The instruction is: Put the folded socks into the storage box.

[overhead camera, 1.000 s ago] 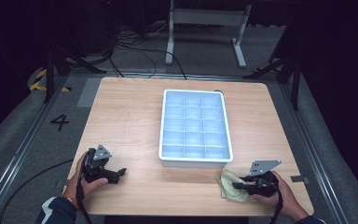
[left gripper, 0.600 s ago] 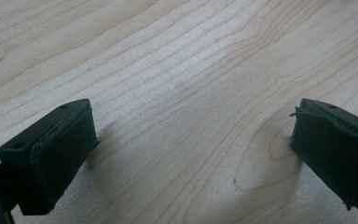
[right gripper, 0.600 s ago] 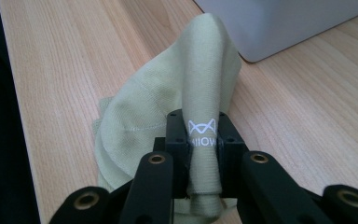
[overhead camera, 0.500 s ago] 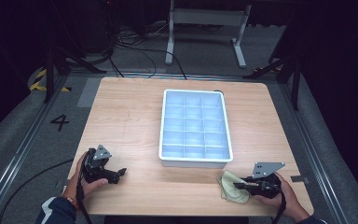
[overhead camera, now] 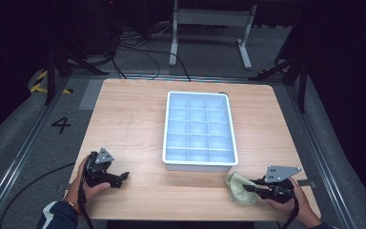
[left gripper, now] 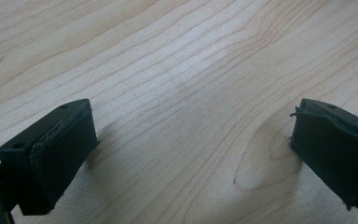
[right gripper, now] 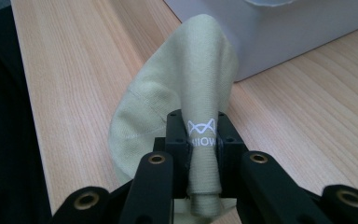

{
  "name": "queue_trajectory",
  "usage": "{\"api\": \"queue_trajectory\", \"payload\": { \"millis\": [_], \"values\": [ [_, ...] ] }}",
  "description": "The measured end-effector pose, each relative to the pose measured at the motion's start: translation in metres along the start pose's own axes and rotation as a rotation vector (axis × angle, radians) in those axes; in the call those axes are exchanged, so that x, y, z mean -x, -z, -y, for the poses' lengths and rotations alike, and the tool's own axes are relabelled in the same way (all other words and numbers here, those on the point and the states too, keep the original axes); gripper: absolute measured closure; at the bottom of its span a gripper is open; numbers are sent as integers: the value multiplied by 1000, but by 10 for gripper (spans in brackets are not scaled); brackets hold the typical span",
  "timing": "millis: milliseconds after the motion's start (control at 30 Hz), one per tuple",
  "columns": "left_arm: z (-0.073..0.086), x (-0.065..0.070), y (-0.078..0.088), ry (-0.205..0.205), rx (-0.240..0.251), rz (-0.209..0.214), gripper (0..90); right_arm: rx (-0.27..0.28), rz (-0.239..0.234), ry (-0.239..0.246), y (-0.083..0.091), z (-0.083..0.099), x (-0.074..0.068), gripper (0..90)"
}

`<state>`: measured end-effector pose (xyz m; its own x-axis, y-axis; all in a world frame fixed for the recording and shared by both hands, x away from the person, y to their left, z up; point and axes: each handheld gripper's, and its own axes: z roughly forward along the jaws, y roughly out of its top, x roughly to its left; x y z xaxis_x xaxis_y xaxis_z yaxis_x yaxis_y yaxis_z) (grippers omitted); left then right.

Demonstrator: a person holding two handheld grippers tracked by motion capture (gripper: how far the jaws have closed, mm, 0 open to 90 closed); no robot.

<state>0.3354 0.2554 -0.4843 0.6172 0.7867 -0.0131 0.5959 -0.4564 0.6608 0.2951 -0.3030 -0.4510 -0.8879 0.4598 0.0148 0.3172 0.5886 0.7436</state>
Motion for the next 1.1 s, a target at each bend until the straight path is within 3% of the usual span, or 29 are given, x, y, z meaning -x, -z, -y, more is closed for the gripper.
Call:
{"api": "queue_trajectory", "payload": {
  "millis": [833,1100],
  "values": [
    [0,0,0,0,0,0,2,90,21,9,25,-5,0,801],
    [0,0,0,0,0,0,3,123,47,10,35,-9,1,801]
  ]
}}
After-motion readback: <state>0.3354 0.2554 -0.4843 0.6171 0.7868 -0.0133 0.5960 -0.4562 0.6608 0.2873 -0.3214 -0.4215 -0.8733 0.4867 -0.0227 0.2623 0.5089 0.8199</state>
